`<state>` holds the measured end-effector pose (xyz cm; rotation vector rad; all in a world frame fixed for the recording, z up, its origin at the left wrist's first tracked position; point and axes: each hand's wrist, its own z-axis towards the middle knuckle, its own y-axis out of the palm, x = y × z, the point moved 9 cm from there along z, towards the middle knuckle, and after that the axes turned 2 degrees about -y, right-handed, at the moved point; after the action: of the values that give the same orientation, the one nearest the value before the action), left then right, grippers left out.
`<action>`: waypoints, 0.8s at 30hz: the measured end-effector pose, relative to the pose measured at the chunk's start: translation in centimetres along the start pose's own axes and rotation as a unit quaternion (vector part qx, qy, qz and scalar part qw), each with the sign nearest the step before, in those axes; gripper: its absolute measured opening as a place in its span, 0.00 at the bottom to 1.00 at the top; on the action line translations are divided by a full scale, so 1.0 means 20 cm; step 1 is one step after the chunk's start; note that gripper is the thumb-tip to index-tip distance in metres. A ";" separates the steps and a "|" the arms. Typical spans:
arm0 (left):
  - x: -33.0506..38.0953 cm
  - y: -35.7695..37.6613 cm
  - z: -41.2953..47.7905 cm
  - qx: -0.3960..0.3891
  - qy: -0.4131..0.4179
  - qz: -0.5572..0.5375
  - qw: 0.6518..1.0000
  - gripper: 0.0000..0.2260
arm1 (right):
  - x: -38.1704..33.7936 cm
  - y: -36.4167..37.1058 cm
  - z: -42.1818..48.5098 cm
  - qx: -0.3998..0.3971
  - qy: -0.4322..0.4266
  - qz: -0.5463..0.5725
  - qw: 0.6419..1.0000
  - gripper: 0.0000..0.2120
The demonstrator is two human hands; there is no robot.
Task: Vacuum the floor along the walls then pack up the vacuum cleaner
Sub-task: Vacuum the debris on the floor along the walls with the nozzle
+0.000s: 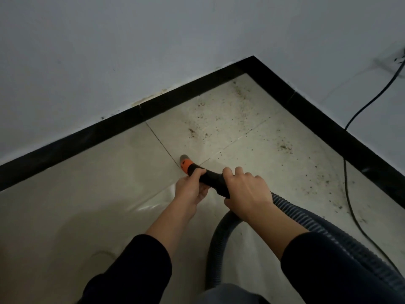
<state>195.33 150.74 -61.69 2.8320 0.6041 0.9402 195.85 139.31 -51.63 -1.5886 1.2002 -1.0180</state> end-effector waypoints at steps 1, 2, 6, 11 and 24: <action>0.01 0.01 0.01 -0.005 0.000 0.004 1.000 0.05 | 0.01 0.00 0.01 -0.001 0.002 0.001 1.000 0.21; 0.01 0.02 0.02 -0.009 0.000 0.009 1.000 0.06 | 0.01 0.01 0.01 -0.001 0.005 0.002 1.000 0.21; 0.03 0.08 0.03 -0.041 -0.014 0.020 0.999 0.10 | 0.04 0.00 0.01 -0.007 0.025 -0.001 1.000 0.22; -0.01 0.22 0.02 -0.073 -0.040 0.026 0.996 0.11 | 0.16 -0.02 -0.03 -0.025 0.068 -0.009 0.997 0.23; -0.07 0.45 0.03 -0.100 -0.054 0.027 0.993 0.07 | 0.33 -0.02 -0.06 -0.040 0.122 -0.028 0.991 0.21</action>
<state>197.68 142.03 -61.13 2.7096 0.3986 0.7991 196.15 132.70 -50.18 -1.6011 1.3828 -1.2421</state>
